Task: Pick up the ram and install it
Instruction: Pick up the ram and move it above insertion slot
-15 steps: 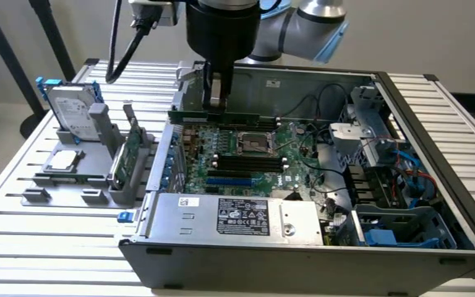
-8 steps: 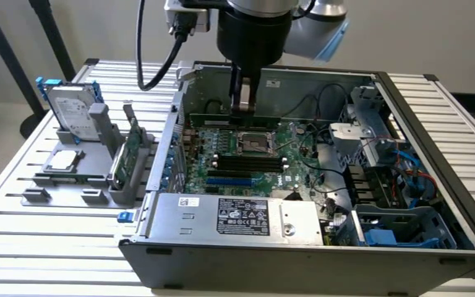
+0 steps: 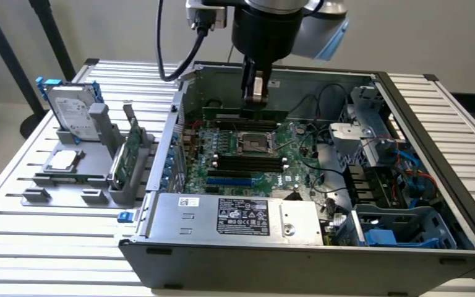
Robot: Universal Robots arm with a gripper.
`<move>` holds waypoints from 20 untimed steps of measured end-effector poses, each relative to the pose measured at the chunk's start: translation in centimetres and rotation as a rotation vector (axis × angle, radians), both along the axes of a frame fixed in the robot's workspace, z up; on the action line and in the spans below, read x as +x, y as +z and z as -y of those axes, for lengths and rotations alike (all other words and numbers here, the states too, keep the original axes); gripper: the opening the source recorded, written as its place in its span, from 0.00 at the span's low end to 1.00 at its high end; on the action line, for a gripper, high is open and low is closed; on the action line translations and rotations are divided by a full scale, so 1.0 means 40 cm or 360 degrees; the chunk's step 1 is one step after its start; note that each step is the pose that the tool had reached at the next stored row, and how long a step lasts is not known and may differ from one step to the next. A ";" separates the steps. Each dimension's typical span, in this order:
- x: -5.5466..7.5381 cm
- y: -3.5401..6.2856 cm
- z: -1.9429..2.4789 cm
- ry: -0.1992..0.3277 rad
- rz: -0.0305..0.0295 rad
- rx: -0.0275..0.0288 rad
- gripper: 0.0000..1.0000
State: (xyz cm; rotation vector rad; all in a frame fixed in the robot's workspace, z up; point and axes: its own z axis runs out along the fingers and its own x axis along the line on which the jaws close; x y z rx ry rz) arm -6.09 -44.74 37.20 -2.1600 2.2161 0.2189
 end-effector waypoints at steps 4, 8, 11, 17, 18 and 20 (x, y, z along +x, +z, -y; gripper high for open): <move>0.004 -0.008 -0.043 0.0000 0.00000 -0.00110 0.14; 0.008 -0.016 -0.082 0.0000 0.00000 -0.00215 0.14; 0.013 -0.023 -0.107 0.0000 -0.00002 -0.00285 0.14; 0.029 -0.041 -0.126 -0.0009 -0.00016 -0.00356 0.14; 0.032 -0.045 -0.127 -0.0014 -0.00016 -0.00364 0.14; 0.036 -0.052 -0.128 -0.0030 -0.00018 -0.00386 0.14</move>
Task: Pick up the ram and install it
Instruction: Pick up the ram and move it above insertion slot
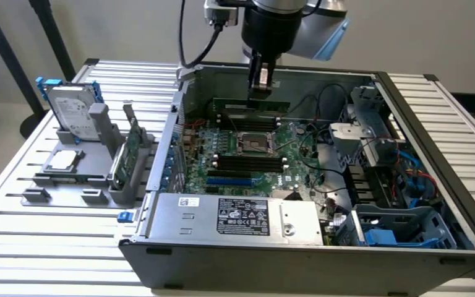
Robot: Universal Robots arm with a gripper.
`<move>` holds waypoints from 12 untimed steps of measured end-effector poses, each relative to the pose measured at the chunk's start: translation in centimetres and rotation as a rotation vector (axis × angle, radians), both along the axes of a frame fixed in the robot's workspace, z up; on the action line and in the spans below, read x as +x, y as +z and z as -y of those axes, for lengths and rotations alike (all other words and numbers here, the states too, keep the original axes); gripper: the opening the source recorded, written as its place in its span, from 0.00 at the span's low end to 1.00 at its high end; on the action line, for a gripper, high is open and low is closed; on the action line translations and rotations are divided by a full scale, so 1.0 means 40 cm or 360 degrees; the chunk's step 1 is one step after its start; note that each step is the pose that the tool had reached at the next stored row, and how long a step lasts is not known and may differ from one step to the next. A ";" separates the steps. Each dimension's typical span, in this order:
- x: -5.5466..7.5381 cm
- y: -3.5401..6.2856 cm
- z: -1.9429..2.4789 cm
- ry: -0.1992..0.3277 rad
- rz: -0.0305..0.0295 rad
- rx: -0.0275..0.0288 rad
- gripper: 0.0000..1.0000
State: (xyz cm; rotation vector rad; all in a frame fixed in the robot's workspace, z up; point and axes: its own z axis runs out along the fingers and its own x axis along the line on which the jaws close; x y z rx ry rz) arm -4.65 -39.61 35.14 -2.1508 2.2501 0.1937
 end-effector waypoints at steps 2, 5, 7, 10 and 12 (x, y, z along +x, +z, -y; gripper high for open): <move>0.002 -0.007 0.000 -0.0026 -0.00001 -0.00023 0.14; 0.003 -0.015 -0.001 -0.0054 -0.00001 -0.00114 0.14; 0.003 -0.021 -0.004 -0.0057 0.00002 -0.00237 0.14; 0.003 -0.028 -0.010 -0.0058 0.00007 -0.00466 0.14; 0.003 -0.034 -0.013 -0.0058 0.00009 -0.00618 0.14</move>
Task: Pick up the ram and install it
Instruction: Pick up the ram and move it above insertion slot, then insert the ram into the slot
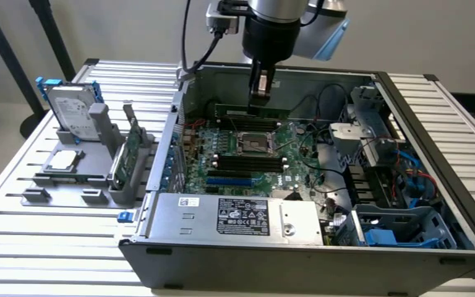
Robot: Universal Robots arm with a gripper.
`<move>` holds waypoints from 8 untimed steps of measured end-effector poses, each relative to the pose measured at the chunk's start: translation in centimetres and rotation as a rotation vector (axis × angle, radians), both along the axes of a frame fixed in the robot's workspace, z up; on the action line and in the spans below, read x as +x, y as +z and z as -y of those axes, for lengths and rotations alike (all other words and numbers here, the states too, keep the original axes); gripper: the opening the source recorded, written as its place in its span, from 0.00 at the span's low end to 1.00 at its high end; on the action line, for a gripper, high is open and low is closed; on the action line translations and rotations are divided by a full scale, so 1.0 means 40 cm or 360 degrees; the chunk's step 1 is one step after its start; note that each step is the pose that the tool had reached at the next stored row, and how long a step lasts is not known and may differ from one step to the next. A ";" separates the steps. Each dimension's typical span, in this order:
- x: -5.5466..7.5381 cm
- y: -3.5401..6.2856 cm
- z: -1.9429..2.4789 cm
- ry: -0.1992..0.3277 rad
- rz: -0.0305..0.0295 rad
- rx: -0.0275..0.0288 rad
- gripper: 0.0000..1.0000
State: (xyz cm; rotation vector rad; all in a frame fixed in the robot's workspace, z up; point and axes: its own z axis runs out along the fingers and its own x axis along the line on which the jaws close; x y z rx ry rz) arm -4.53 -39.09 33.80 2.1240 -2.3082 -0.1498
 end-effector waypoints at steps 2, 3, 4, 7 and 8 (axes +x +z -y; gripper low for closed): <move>0.000 -0.005 -0.004 -0.0002 0.00001 -0.00133 0.14; 0.000 -0.008 -0.006 -0.0002 0.00001 -0.00199 0.14; 0.000 -0.011 -0.007 -0.0002 0.00000 -0.00252 0.14; 0.000 -0.012 -0.008 -0.0002 0.00000 -0.00267 0.14; 0.000 -0.012 -0.008 -0.0002 0.00001 -0.00265 0.14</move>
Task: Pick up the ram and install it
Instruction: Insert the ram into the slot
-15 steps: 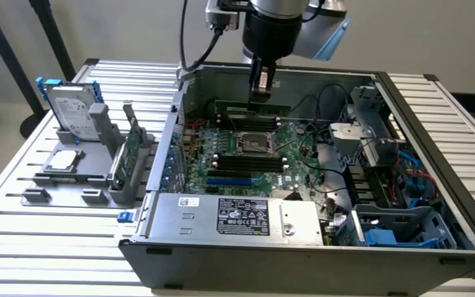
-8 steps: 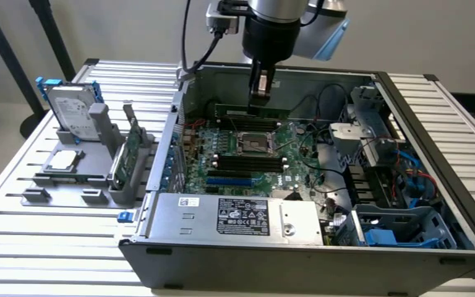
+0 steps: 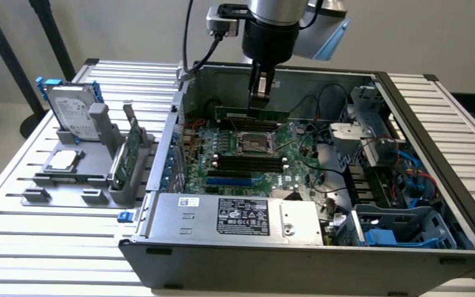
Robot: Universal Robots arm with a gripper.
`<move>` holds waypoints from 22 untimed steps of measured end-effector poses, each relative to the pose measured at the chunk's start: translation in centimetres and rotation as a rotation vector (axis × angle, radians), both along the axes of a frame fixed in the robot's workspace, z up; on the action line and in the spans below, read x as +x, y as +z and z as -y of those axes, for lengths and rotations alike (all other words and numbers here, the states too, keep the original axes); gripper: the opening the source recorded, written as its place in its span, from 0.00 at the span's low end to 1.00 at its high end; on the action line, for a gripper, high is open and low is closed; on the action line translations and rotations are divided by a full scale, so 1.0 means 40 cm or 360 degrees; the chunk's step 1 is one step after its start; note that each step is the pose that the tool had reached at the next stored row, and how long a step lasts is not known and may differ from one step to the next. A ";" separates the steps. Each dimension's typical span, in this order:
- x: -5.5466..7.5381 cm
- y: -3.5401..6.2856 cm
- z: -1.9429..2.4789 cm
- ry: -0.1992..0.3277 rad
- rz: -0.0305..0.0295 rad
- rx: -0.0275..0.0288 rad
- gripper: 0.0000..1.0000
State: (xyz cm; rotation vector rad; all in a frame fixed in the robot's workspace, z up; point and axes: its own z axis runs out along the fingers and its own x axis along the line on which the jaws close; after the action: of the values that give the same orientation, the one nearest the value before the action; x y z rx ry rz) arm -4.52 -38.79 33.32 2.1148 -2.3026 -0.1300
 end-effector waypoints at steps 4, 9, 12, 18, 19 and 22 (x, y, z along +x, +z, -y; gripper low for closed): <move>0.000 0.000 0.000 0.0000 0.00000 0.00000 0.14; 0.000 0.000 0.000 0.0000 0.00000 0.00000 0.14; 0.000 -0.006 0.000 0.0000 0.00035 -0.00001 0.14; -0.002 -0.033 0.001 0.0000 0.00086 0.00000 0.14; -0.002 -0.038 0.002 0.0000 0.00086 0.00000 0.14; -0.003 -0.051 0.005 0.0000 0.00085 -0.00001 0.14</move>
State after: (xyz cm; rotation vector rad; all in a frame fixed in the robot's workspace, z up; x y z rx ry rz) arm -4.64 -38.99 31.28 2.1177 -2.3056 -0.1244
